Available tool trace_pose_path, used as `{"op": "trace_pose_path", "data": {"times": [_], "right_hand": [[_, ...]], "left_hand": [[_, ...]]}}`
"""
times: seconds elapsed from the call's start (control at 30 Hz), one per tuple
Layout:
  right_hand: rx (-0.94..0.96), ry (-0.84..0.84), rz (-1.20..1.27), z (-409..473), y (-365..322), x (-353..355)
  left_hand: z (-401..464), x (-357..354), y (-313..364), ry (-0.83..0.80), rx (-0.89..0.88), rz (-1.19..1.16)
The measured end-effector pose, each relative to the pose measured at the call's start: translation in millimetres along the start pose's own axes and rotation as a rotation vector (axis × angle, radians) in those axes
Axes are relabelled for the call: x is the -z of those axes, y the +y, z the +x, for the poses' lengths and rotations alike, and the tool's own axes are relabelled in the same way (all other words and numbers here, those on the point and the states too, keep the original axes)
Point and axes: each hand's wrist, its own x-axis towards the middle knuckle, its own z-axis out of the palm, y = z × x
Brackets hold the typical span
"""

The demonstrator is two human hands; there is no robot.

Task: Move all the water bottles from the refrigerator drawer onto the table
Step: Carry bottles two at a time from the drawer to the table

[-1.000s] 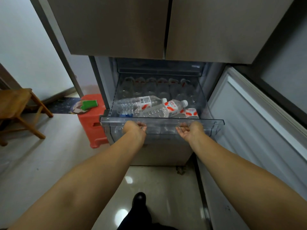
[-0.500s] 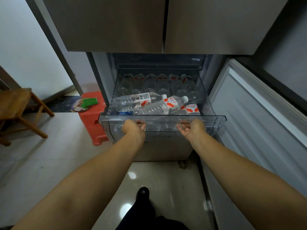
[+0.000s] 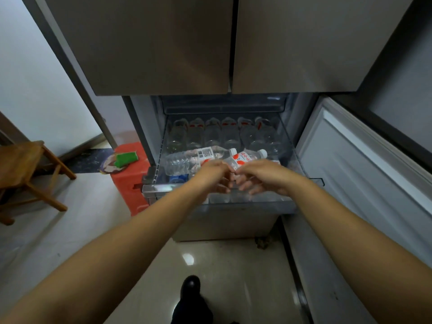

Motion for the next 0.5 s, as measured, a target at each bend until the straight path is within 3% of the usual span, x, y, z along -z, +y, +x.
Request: {"op": "trace_pose_path", "data": {"times": [0.13, 0.27, 0.37, 0.5], "right_hand": [[0.028, 0.318, 0.244, 32, -25, 12], [-0.218, 0.436, -0.055, 76, -21, 5], [-0.352, 0.481, -0.164, 104, -17, -11], [-0.479, 0.552, -0.012, 133, -12, -33]], "left_hand": [[37, 34, 20, 0.112, -0.219, 0.556], [83, 70, 7, 0.077, -0.247, 1.211], [111, 84, -3, -0.012, -0.203, 1.395], [137, 91, -13, -0.082, -0.234, 1.450]]}}
